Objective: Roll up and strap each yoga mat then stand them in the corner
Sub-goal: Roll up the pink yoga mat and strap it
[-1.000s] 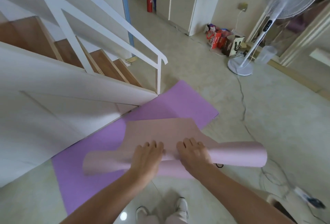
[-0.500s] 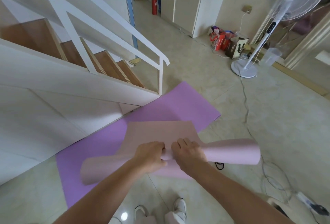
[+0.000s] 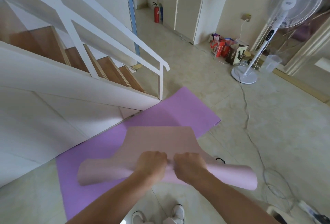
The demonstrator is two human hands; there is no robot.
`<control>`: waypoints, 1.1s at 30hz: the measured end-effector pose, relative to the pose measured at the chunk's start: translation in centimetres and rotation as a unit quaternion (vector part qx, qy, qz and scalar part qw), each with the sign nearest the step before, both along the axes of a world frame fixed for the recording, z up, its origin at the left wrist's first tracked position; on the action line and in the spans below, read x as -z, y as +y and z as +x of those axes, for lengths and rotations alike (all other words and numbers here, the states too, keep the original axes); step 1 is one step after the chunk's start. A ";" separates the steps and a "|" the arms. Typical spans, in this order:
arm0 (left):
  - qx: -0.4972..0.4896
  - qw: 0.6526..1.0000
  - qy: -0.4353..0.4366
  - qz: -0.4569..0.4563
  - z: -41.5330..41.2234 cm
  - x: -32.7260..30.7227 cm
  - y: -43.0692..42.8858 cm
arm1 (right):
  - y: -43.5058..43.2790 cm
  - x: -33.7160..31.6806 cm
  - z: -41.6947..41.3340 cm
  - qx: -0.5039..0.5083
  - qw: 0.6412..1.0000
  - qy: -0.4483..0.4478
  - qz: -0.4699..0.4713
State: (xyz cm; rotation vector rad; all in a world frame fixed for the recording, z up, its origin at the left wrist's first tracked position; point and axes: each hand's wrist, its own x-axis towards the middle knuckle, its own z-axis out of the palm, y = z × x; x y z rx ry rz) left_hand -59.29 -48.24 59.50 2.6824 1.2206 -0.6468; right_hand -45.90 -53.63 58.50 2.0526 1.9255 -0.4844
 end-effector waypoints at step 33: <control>-0.067 0.991 -0.070 -0.095 -1.2 1.1 -0.7 | -1.7 1.1 1.8 -0.094 0.993 -0.041 0.052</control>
